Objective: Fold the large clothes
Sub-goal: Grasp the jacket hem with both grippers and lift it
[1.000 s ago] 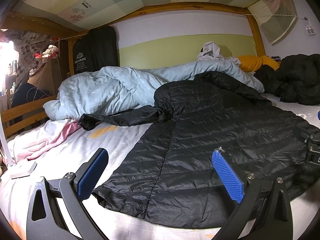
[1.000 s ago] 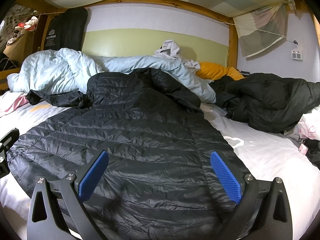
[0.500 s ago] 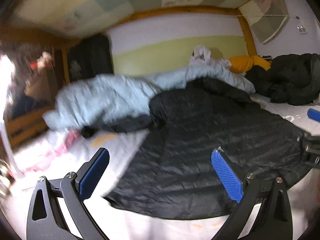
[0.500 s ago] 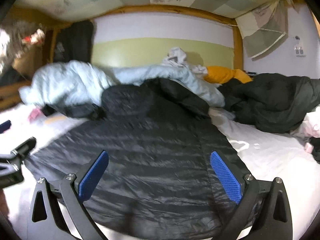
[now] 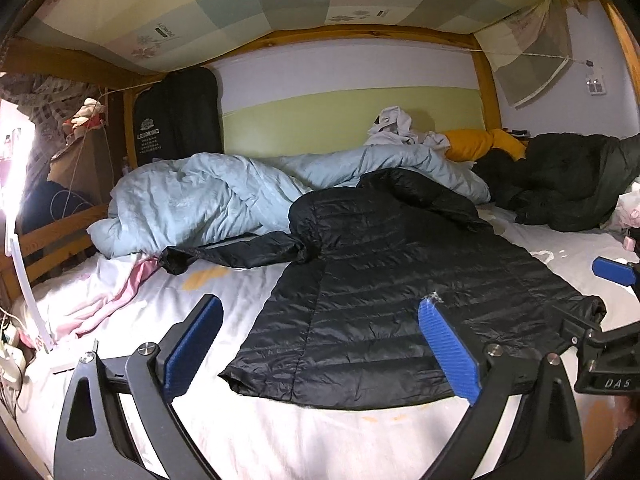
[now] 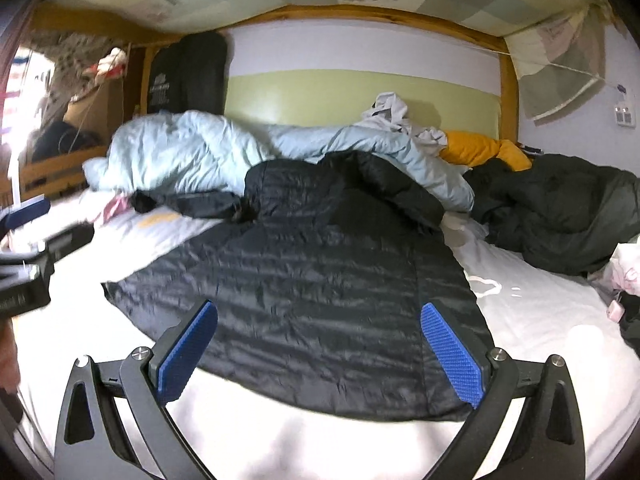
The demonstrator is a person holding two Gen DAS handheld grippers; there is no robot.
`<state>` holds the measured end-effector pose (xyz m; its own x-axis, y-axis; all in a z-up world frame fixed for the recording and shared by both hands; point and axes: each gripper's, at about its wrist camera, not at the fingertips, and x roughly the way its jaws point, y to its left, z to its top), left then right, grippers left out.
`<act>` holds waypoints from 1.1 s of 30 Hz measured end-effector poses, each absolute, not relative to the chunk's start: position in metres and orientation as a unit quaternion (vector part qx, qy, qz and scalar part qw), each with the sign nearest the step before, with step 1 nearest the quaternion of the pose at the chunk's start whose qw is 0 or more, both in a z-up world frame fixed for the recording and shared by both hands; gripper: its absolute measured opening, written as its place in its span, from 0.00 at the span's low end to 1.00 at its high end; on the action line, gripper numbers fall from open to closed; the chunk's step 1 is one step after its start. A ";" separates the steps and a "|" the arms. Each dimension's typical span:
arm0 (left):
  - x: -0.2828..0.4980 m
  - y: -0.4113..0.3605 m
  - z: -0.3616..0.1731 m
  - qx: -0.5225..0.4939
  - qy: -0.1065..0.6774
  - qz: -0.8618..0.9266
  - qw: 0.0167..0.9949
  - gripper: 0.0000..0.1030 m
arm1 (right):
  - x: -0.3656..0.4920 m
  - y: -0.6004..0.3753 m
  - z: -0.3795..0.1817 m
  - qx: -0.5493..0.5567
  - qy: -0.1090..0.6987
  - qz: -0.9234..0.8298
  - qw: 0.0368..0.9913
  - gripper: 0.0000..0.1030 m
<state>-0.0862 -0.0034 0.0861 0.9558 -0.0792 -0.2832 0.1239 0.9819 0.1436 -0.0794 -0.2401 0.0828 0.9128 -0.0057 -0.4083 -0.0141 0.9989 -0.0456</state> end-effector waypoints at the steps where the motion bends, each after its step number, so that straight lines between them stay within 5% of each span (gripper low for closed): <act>1: -0.085 -0.004 0.085 0.081 0.142 -0.051 0.985 0.95 | -0.079 -0.239 0.081 -0.026 0.211 0.000 0.977 1.00; 6: -0.062 -0.019 0.049 0.147 0.247 -0.081 0.954 0.94 | -0.067 -0.239 0.069 -0.044 0.250 -0.013 0.967 1.00; 10: -0.037 -0.032 -0.010 0.194 0.355 -0.090 0.910 0.78 | -0.047 -0.234 0.049 -0.098 0.331 -0.044 0.938 1.00; 13: -0.022 -0.043 -0.032 0.216 0.399 -0.104 0.885 0.76 | -0.035 -0.236 0.035 -0.112 0.382 -0.026 0.917 1.00; 20: 0.009 -0.055 -0.037 0.257 0.411 -0.102 0.869 0.77 | -0.026 -0.233 0.000 -0.224 0.420 -0.024 0.879 0.99; 33: 0.060 -0.016 -0.041 0.269 0.406 -0.062 0.871 0.79 | 0.008 -0.252 -0.016 -0.192 0.450 -0.040 0.871 0.99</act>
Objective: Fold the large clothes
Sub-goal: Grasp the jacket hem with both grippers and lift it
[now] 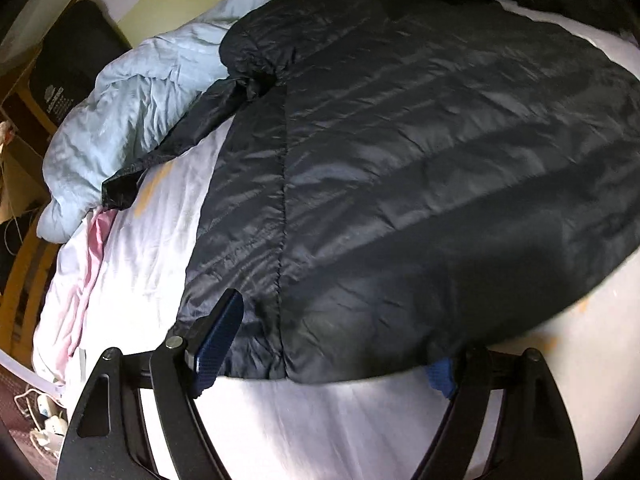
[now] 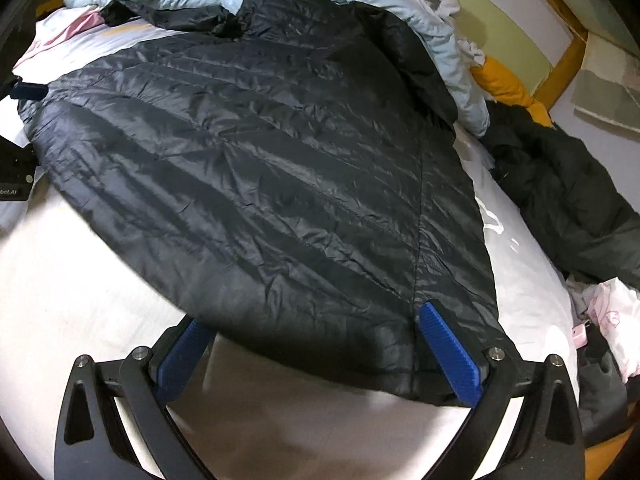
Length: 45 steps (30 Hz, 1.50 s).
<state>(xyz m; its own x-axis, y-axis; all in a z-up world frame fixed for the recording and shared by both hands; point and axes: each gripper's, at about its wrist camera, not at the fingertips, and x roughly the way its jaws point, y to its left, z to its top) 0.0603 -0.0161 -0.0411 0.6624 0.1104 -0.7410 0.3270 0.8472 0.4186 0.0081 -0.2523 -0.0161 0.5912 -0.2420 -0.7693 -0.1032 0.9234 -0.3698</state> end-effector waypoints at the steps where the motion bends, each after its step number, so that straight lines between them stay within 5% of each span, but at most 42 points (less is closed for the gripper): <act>1: 0.064 -0.014 -0.041 0.270 0.403 -0.062 0.872 0.79 | 0.011 -0.255 -0.016 -0.188 0.451 -0.041 0.871 0.99; 10: 0.096 0.007 -0.050 0.298 0.340 -0.001 0.892 0.70 | 0.038 -0.270 -0.022 -0.163 0.456 -0.062 0.873 0.98; 12: 0.105 0.022 -0.043 0.268 0.348 0.012 0.898 0.48 | 0.043 -0.278 -0.021 -0.167 0.451 -0.080 0.873 0.89; 14: 0.113 0.034 -0.047 0.274 0.357 0.041 0.892 0.08 | 0.046 -0.291 -0.020 -0.164 0.449 -0.103 0.872 0.81; 15: 0.116 0.042 -0.047 0.258 0.373 0.035 0.891 0.05 | 0.048 -0.301 -0.019 -0.155 0.451 -0.115 0.872 0.72; 16: 0.115 0.048 -0.045 0.233 0.388 0.024 0.891 0.03 | 0.049 -0.308 -0.018 -0.146 0.452 -0.118 0.872 0.67; 20: 0.077 0.046 -0.014 0.201 0.363 -0.005 0.910 0.02 | 0.040 -0.324 -0.009 -0.135 0.458 -0.121 0.870 0.17; 21: 0.064 0.037 -0.008 0.213 0.353 -0.005 0.911 0.02 | 0.034 -0.327 -0.005 -0.135 0.454 -0.125 0.872 0.14; 35: -0.091 0.038 -0.003 0.145 0.402 -0.043 0.903 0.03 | -0.088 -0.331 0.031 -0.141 0.460 -0.013 0.877 0.12; 45: -0.003 0.064 0.046 0.064 0.381 -0.058 0.921 0.03 | -0.065 -0.372 0.080 -0.047 0.409 0.038 0.910 0.13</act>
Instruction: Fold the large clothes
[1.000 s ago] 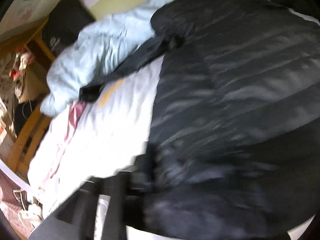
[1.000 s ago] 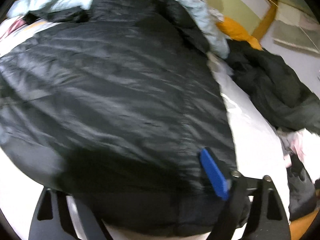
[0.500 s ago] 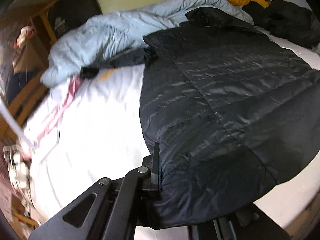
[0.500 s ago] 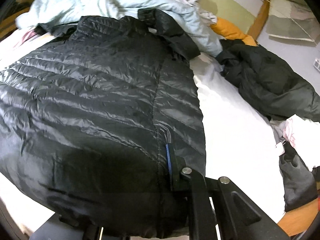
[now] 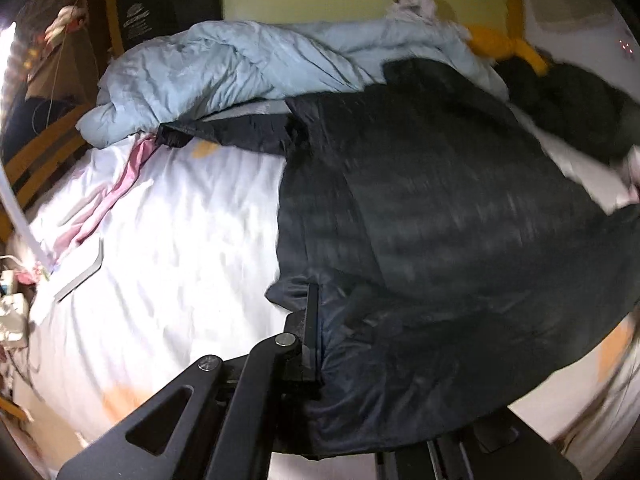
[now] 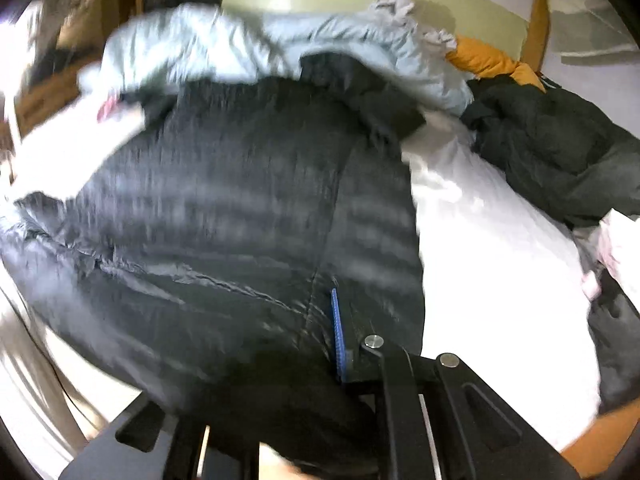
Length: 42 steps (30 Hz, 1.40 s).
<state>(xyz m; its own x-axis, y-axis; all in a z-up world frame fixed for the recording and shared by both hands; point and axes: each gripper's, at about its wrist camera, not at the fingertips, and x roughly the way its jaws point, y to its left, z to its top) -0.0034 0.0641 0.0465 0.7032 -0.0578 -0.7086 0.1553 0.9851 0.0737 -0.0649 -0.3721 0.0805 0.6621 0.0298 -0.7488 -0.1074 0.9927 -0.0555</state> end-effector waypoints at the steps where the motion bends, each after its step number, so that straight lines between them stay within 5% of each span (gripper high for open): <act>1: 0.012 0.062 0.047 0.054 0.385 -0.057 0.920 0.03 | -0.049 -0.377 0.085 -0.038 0.402 0.038 0.914 0.14; 10: 0.114 0.041 -0.009 0.052 0.453 -0.026 0.889 0.08 | 0.061 -0.373 0.048 -0.044 0.440 0.014 0.897 0.20; 13: 0.119 0.036 -0.023 0.074 0.446 -0.031 0.891 0.11 | 0.067 -0.376 0.038 -0.057 0.432 -0.010 0.900 0.44; 15: 0.114 0.033 -0.022 0.098 0.426 -0.028 0.899 0.22 | 0.068 -0.382 0.037 -0.058 0.422 -0.046 0.904 0.71; 17: 0.112 0.036 -0.015 0.114 0.397 -0.009 0.911 0.62 | 0.066 -0.391 0.041 -0.042 0.412 -0.056 0.909 0.72; 19: 0.106 0.043 -0.005 0.107 0.361 0.014 0.926 0.85 | 0.062 -0.398 0.047 -0.027 0.399 -0.065 0.914 0.74; 30: 0.066 0.047 0.033 0.077 0.256 -0.034 0.963 0.93 | 0.027 -0.403 0.091 -0.054 0.276 -0.135 0.950 0.82; 42: 0.094 0.011 -0.046 0.067 0.412 -0.030 0.908 0.95 | 0.061 -0.382 0.018 0.045 0.457 0.011 0.888 0.82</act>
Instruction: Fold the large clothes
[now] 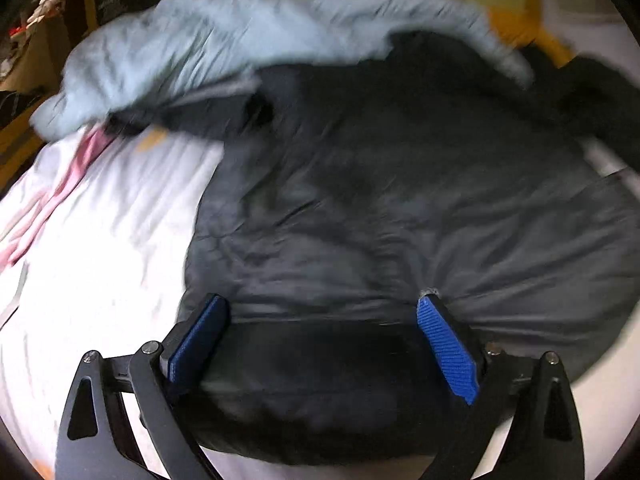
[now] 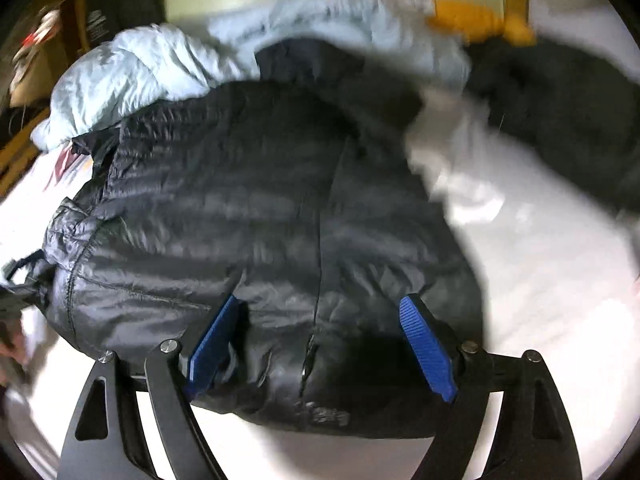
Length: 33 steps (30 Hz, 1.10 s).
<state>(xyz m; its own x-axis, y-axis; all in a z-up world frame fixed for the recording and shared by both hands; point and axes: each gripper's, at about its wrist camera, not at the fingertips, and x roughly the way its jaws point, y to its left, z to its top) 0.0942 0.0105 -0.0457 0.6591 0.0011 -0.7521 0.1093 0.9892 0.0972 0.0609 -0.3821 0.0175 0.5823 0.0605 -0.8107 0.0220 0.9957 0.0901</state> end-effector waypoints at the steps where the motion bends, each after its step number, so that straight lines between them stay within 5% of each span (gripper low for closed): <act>1: 0.096 0.014 -0.049 0.055 0.417 -0.028 0.907 0.96 | 0.065 -0.382 0.007 0.052 0.475 0.008 0.878 0.82; 20: 0.087 0.020 -0.049 0.054 0.413 0.004 0.909 1.00 | 0.071 -0.380 -0.014 0.035 0.488 -0.024 0.872 0.86; 33: 0.089 0.021 -0.049 0.056 0.414 0.005 0.908 1.00 | 0.071 -0.374 -0.016 0.020 0.490 -0.029 0.871 0.98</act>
<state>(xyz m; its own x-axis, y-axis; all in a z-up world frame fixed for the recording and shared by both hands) 0.0889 0.0213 -0.0489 0.6571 0.0550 -0.7518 0.0383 0.9936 0.1061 0.0712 -0.3739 -0.0163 0.5179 -0.0309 -0.8549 0.0711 0.9974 0.0070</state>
